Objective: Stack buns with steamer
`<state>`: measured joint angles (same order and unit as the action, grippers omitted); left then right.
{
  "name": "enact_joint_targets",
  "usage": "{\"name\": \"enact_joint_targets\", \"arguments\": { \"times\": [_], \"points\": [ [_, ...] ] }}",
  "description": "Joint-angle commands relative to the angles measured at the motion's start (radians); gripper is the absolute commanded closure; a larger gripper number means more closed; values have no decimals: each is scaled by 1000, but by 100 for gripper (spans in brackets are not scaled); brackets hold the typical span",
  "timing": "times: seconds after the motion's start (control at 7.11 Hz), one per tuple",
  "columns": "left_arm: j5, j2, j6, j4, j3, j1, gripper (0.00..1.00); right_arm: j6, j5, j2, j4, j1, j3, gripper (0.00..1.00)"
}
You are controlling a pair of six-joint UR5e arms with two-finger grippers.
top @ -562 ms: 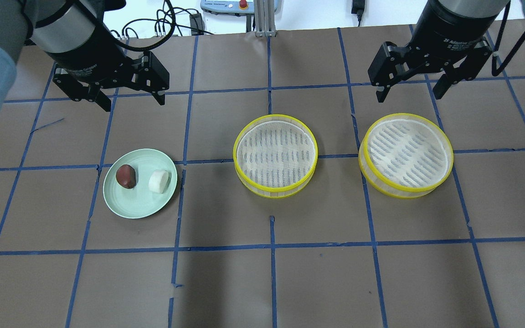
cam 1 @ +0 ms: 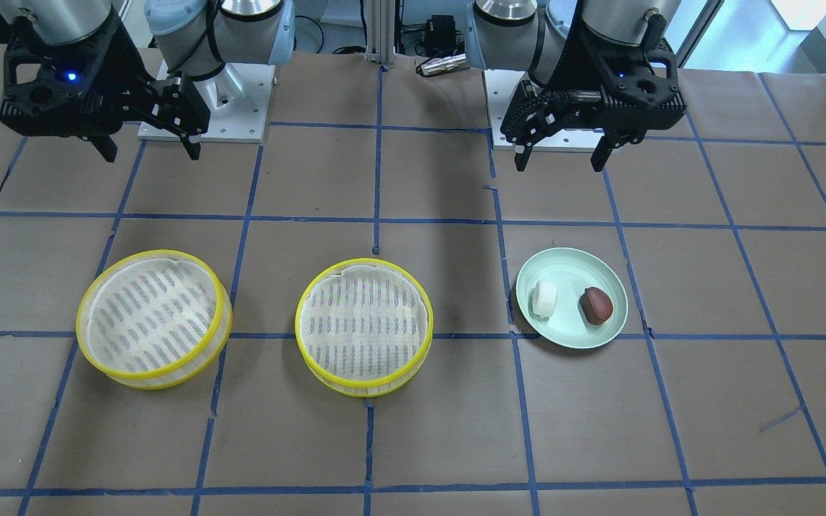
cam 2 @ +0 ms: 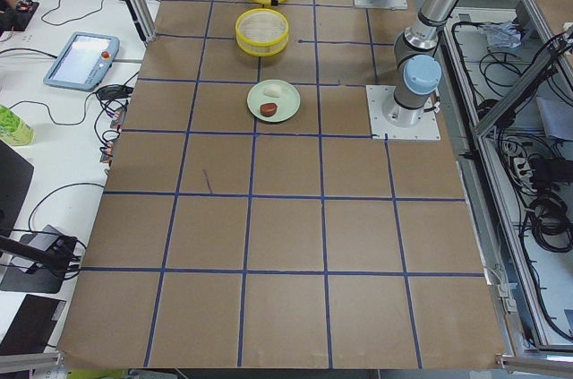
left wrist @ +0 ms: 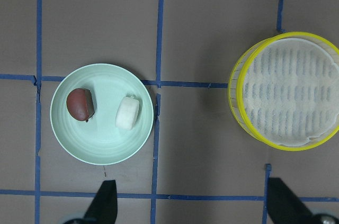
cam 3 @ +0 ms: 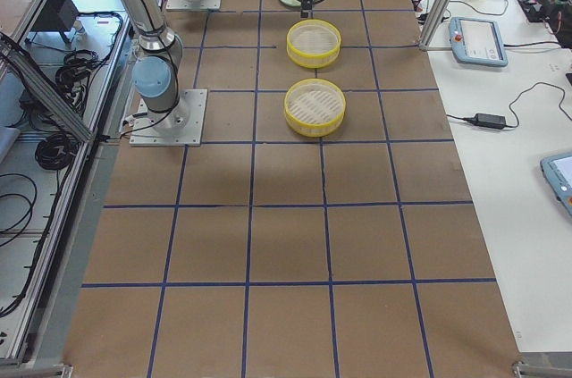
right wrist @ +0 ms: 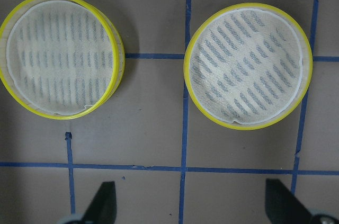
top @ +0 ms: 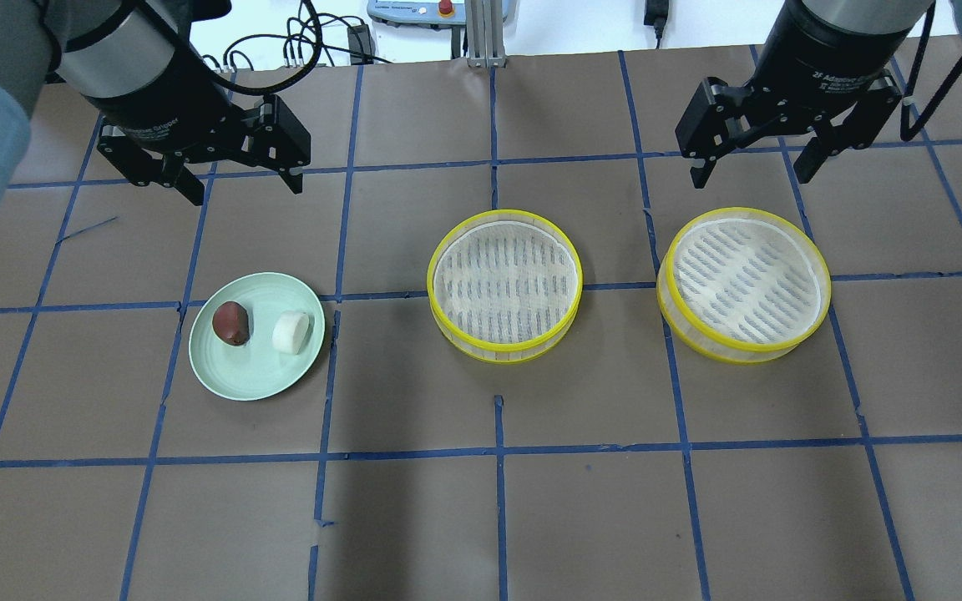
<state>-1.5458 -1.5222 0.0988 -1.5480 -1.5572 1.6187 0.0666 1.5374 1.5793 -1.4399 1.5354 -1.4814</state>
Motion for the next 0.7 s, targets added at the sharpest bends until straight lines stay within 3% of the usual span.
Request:
{"name": "enact_joint_targets", "arguments": {
  "times": [0.0, 0.28, 0.56],
  "points": [
    [-4, 1, -14, -14, -35, 0, 0, 108, -10, -5, -10, -110, -54, 0],
    [-5, -22, -92, -18, -133, -48, 0, 324, -8, -106, -68, -266, -79, 1],
    [-7, -161, -184, 64, -243, -123, 0, 442, -2, -285, -264, -339, -88, 1]
  ]
}}
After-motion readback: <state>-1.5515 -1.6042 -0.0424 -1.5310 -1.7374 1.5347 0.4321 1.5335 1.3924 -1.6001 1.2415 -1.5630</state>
